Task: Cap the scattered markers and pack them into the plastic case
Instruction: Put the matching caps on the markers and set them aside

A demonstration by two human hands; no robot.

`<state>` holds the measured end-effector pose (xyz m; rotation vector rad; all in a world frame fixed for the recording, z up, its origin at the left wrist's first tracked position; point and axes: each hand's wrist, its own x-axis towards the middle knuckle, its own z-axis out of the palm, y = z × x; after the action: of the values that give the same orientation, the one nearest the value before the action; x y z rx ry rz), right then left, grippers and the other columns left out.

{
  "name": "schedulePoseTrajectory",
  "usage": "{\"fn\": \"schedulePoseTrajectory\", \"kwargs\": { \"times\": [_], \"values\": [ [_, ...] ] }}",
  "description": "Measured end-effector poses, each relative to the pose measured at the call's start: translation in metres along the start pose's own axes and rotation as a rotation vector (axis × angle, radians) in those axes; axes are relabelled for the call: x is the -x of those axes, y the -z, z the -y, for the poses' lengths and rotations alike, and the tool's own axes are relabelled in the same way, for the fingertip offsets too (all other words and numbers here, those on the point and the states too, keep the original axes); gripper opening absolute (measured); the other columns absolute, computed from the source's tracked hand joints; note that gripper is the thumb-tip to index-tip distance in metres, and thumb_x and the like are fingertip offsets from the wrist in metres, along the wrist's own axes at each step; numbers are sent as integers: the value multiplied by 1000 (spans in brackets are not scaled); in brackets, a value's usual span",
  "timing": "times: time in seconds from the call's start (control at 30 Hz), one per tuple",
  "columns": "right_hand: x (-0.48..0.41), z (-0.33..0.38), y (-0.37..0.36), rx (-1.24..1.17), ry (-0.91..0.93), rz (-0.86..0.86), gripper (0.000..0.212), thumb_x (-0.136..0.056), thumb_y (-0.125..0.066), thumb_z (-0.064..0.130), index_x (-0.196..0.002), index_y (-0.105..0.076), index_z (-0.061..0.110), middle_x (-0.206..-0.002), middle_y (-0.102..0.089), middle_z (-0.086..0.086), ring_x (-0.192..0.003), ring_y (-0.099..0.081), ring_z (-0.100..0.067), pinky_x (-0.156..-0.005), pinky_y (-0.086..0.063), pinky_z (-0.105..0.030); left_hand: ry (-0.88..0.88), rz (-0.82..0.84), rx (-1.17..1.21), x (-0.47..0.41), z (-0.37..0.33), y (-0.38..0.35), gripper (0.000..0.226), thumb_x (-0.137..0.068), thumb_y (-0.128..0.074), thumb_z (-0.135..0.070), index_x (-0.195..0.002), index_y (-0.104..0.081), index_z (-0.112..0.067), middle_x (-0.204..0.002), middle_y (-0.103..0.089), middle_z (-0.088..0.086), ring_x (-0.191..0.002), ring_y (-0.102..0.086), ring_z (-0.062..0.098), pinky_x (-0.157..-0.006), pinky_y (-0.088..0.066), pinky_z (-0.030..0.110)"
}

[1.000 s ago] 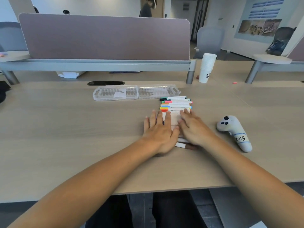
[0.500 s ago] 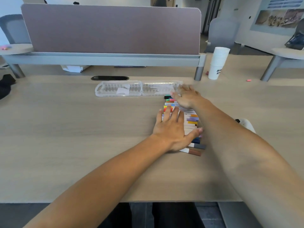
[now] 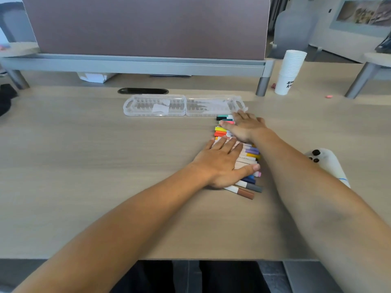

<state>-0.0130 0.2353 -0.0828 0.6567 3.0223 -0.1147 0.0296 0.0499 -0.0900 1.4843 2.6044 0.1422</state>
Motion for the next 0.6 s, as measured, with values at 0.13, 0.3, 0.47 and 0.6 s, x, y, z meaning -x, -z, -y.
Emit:
{"fn": "schedulePoseTrajectory", "kwargs": {
  "times": [0.13,0.3,0.47,0.6],
  "values": [
    [2,7,-5,4,-39,-17,90,-86,-15,82,-158,-7,28,-166,3,4,-151,-11,-24,-118,-14,-49,-77,14,10,9,26,7,74,-97,-9,-66,-158,-3,-25,-165,6,-6,-150,11,11,-122,6,38],
    [0,15,-2,2,-109,-10,94,-83,-20,84,-157,-12,26,-165,-5,0,-150,-12,-24,-115,-17,-54,-130,40,4,19,53,12,67,-99,-10,-62,-157,-2,-30,-164,7,-11,-149,12,7,-121,8,32],
    [-1,19,0,24,-136,-13,99,-81,-21,87,-156,-17,22,-164,-10,-2,-149,-13,-25,-114,-18,-57,-153,40,10,15,57,12,69,-98,-12,-65,-157,-3,-30,-164,6,-10,-149,11,6,-121,8,32],
    [-2,22,2,31,-141,-24,102,-78,-19,90,-155,-18,22,-162,-14,-4,-148,-16,-28,-114,-18,-56,-172,44,-4,11,60,13,73,-96,-10,-68,-157,-2,-29,-164,6,-9,-150,10,7,-122,6,34]
  ]
}}
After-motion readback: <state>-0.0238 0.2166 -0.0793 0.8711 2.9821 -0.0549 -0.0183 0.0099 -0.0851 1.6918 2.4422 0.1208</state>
